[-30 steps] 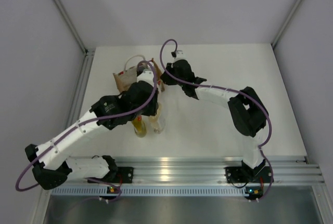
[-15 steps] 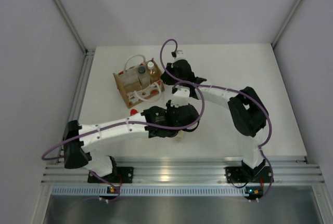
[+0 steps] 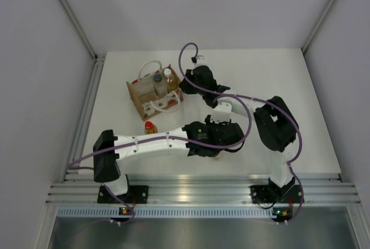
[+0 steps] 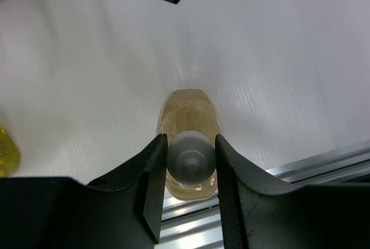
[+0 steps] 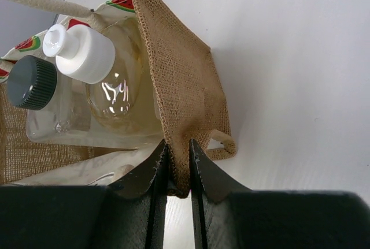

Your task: Take the personal care products out of the canvas bag

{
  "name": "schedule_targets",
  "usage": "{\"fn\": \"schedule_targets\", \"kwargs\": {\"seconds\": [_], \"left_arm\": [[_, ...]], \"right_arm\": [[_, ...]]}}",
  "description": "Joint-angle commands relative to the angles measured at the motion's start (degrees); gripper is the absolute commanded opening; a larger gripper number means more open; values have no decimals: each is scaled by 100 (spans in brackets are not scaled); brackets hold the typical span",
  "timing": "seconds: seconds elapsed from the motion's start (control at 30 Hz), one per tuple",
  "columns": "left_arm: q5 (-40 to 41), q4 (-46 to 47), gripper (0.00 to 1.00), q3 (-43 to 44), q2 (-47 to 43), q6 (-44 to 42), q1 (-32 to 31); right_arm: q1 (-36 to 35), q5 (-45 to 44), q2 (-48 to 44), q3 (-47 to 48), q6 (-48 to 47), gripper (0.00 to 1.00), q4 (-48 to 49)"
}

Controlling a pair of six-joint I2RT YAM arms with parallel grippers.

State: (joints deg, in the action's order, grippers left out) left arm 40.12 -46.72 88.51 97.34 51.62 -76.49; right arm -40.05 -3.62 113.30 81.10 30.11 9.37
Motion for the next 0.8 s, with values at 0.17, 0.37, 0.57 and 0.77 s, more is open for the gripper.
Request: {"fn": "schedule_targets", "kwargs": {"seconds": [0.17,0.37,0.57,0.77], "left_arm": [[119,532,0,711,356,-204,-94],[145,523,0,589,321,-266,-147],[347,506,0,133,-101,-196,-147],[444,488,0,-246,-390,-90,-147]], "right_arm": [[-73,-174,-18,108,-75,3,-523],[-64,-174,-36,99,-84,2,-523],[-64,-174,-44,117,-66,3,-523],[-73,-174,-79,134,-66,3,-541]]}}
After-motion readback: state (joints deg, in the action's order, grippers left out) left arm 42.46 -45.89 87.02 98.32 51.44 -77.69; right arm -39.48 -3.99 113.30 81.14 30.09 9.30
